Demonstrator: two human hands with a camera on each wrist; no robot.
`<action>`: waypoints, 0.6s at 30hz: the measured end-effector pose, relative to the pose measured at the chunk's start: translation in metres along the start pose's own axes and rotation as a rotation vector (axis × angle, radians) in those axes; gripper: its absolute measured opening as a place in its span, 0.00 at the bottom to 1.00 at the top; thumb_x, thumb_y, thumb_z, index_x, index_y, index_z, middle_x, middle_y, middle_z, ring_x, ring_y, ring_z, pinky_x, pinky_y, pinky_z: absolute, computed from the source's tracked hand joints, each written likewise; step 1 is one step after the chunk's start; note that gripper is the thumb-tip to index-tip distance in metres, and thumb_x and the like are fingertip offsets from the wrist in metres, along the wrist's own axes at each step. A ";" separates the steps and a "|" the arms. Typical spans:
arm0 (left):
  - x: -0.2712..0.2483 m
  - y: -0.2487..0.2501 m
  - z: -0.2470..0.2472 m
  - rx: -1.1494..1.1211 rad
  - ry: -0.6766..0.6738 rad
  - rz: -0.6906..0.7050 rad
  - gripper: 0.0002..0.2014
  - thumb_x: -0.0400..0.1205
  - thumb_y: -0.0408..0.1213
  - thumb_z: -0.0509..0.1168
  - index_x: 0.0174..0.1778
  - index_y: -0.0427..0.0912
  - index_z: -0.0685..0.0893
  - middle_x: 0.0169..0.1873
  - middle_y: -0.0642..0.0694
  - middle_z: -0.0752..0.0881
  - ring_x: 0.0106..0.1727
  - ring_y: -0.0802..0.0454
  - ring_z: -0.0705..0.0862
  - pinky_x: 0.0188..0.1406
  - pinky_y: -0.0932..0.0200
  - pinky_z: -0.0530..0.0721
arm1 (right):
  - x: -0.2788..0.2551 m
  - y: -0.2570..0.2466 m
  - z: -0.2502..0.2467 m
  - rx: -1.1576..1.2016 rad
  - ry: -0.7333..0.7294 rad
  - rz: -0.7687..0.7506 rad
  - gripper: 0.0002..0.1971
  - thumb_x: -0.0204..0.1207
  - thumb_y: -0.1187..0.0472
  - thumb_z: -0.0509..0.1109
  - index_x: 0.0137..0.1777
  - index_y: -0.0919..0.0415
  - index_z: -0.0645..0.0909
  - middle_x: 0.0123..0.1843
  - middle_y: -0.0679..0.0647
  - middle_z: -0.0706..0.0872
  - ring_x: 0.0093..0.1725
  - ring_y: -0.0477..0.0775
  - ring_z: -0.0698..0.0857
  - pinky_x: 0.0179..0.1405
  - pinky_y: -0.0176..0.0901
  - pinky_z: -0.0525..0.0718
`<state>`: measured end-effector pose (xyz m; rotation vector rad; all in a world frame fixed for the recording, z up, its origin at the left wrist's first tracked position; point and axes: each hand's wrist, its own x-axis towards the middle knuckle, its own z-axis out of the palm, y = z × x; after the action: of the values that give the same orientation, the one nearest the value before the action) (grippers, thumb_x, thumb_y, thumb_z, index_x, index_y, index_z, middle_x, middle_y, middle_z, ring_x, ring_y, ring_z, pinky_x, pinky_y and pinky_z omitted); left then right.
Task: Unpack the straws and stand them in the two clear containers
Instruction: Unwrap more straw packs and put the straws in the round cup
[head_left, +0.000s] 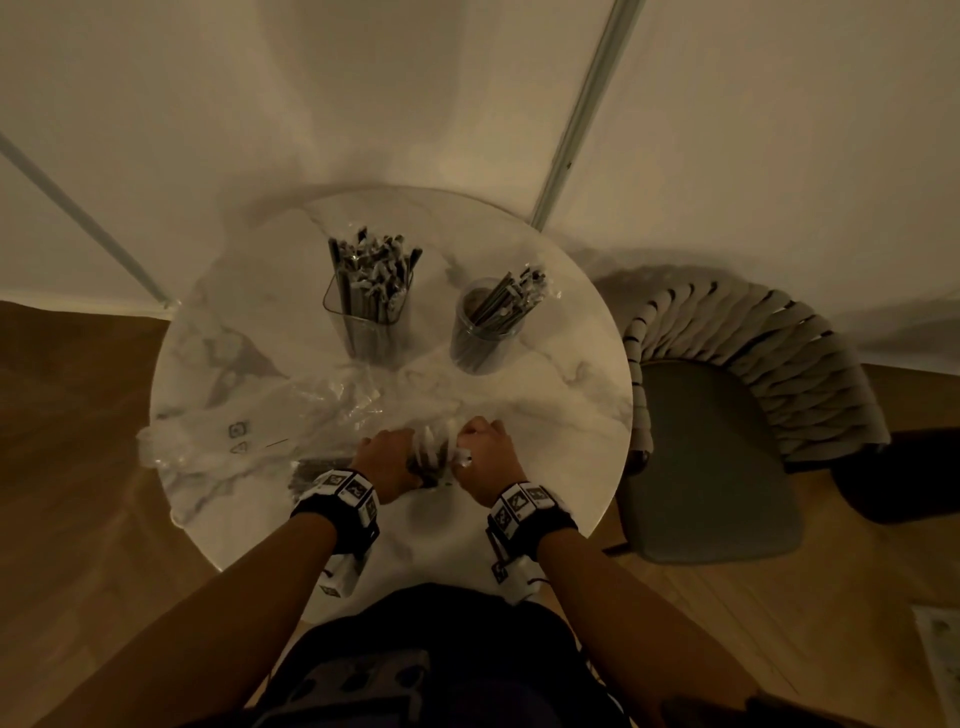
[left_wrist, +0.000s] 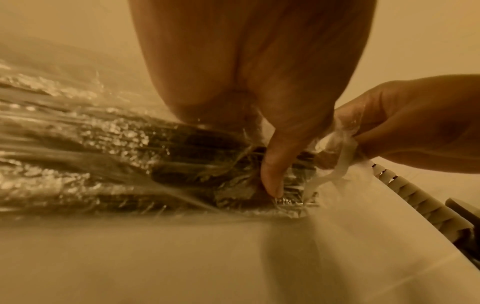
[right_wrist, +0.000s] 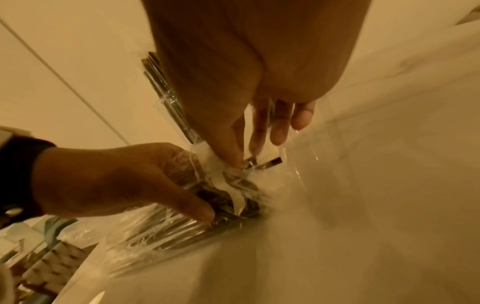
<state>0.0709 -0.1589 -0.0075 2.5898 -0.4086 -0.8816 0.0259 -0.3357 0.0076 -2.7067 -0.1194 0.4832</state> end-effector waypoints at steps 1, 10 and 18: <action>0.000 0.000 -0.002 -0.026 -0.008 0.002 0.32 0.66 0.60 0.77 0.61 0.49 0.79 0.58 0.46 0.85 0.60 0.42 0.84 0.63 0.44 0.79 | 0.001 0.000 -0.002 -0.019 -0.034 0.017 0.12 0.76 0.55 0.67 0.55 0.56 0.86 0.56 0.57 0.84 0.60 0.63 0.76 0.61 0.56 0.75; 0.004 0.001 -0.003 -0.078 -0.020 0.010 0.31 0.63 0.61 0.78 0.59 0.51 0.82 0.55 0.48 0.87 0.55 0.44 0.86 0.60 0.44 0.82 | 0.006 0.003 -0.004 -0.085 -0.115 0.078 0.16 0.80 0.58 0.64 0.65 0.61 0.82 0.64 0.60 0.81 0.66 0.66 0.74 0.66 0.58 0.74; 0.006 -0.001 -0.005 -0.133 -0.038 0.006 0.26 0.65 0.54 0.81 0.56 0.50 0.85 0.52 0.49 0.88 0.53 0.48 0.87 0.55 0.53 0.84 | 0.007 0.008 0.000 0.064 -0.104 0.048 0.13 0.77 0.61 0.68 0.60 0.61 0.85 0.58 0.59 0.86 0.59 0.64 0.83 0.61 0.53 0.81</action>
<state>0.0785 -0.1595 -0.0075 2.4533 -0.3561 -0.9246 0.0327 -0.3418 0.0029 -2.6275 -0.0666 0.6308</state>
